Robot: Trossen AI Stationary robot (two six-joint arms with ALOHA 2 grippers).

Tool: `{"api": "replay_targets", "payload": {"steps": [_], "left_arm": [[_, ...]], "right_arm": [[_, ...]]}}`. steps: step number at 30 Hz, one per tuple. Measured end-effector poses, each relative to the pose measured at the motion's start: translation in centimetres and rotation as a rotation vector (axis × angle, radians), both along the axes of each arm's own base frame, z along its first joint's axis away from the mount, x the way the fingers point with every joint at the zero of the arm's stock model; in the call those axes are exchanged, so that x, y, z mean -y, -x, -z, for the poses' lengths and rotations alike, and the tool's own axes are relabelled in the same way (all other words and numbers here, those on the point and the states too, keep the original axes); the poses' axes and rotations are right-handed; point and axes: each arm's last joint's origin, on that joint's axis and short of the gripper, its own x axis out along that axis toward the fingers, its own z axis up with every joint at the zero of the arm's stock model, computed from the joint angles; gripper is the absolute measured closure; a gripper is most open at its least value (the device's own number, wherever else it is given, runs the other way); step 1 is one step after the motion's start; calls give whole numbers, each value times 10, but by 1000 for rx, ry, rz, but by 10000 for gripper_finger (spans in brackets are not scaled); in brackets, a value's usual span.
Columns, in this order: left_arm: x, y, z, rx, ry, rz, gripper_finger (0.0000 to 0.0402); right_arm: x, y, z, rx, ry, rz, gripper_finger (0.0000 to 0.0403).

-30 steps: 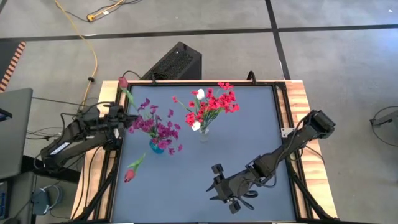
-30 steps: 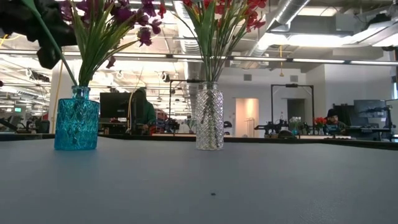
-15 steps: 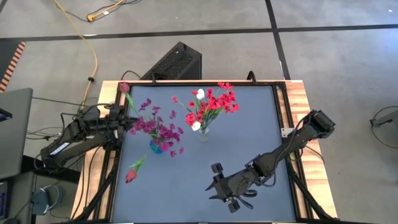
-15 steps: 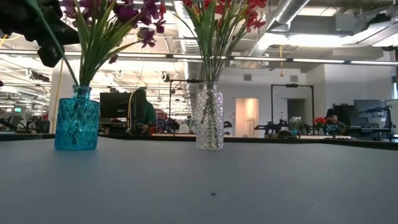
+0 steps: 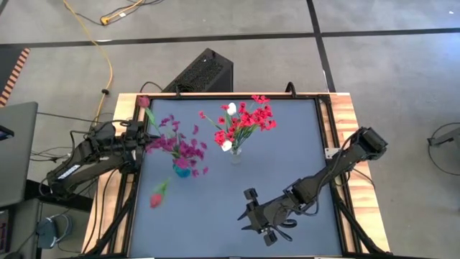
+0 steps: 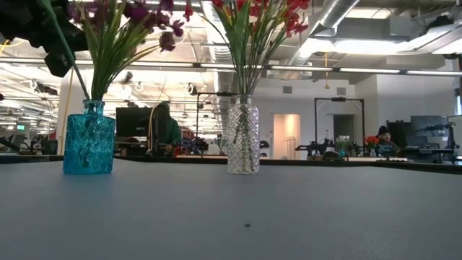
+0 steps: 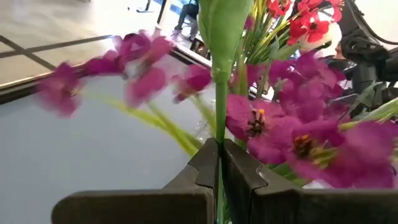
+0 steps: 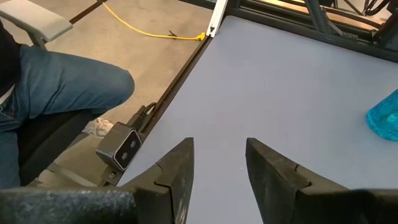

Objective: Sort flowers into vase by color
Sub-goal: Put the red tulip into the blue vase

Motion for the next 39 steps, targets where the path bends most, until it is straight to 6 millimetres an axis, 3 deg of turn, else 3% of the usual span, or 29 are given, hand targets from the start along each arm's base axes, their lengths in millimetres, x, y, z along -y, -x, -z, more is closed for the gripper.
{"api": "replay_targets", "payload": {"steps": [8,15,39], "left_arm": [[0,0,-1,3,-3,0,401],[4,10,-19,24,-117,-5,401],[-1,-7,-12,-101,-26,100,401]], "right_arm": [[0,0,0,0,2,-1,233],[0,0,0,0,1,0,233],[2,-1,0,6,16,-5,233]]}}
